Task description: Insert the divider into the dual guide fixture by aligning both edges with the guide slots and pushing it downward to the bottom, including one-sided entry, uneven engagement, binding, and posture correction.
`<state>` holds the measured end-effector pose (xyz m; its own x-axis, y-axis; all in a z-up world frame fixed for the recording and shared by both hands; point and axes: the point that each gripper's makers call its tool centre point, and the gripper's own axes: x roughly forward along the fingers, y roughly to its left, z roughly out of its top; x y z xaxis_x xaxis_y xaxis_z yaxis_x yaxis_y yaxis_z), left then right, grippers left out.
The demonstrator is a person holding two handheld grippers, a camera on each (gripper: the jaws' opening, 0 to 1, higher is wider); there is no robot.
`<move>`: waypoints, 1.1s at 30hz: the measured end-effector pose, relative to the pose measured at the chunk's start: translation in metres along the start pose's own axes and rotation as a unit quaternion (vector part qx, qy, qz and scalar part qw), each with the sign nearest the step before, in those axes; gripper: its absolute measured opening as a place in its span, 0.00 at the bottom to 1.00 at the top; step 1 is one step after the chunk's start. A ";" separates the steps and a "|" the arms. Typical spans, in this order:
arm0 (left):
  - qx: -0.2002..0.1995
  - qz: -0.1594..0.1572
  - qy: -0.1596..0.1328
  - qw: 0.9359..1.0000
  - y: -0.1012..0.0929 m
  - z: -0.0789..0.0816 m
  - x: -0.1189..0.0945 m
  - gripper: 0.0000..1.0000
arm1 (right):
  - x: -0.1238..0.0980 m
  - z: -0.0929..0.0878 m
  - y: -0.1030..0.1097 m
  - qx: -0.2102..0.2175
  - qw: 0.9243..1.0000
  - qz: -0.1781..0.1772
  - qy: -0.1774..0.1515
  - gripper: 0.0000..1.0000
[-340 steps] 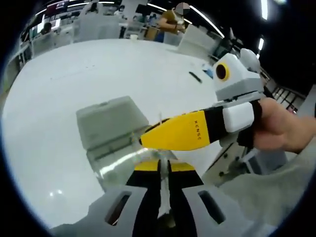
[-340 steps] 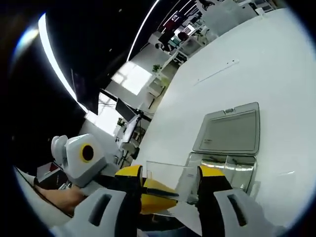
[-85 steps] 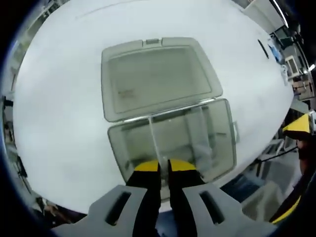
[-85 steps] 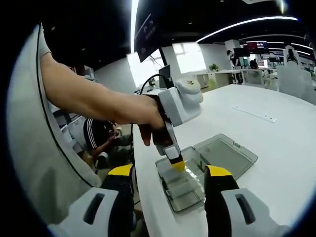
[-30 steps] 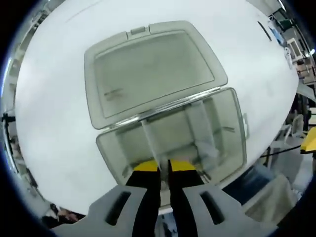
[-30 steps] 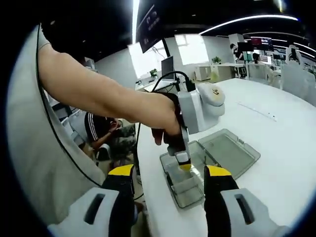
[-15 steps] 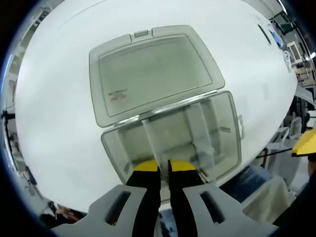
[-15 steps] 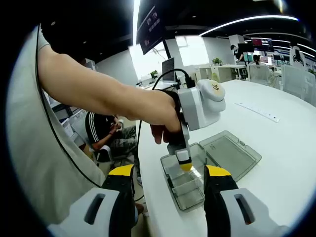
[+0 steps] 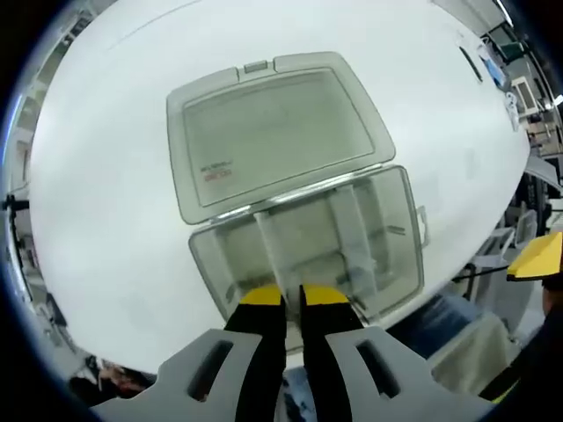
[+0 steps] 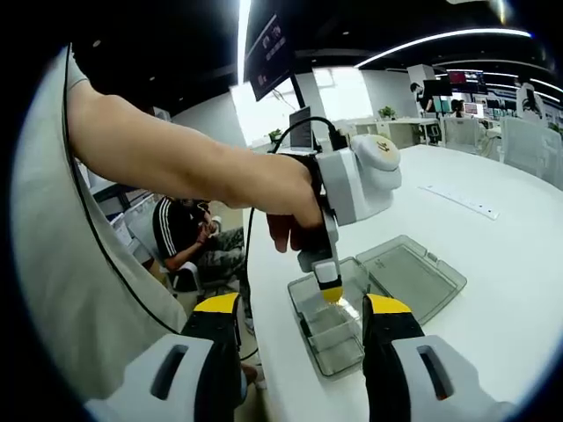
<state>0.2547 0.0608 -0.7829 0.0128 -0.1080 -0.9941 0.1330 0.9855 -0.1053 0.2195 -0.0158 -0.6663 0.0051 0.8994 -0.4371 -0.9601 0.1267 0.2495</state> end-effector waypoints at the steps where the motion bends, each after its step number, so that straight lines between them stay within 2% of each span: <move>1: -0.001 -0.001 0.001 1.000 0.001 0.001 -0.001 0.02 | 0.000 0.000 0.000 0.000 1.000 0.000 -0.001 0.52; 29: -0.009 0.004 -0.003 1.000 0.001 0.000 0.001 0.02 | -0.002 0.000 0.001 0.001 1.000 -0.002 -0.002 0.52; 33: -0.016 -0.003 -0.003 1.000 0.002 0.002 0.000 0.02 | -0.002 0.000 0.001 0.000 1.000 -0.001 -0.002 0.52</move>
<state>0.2570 0.0621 -0.7835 0.0187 -0.1143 -0.9933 0.1008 0.9886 -0.1118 0.2188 -0.0173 -0.6648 0.0092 0.9010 -0.4337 -0.9598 0.1296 0.2489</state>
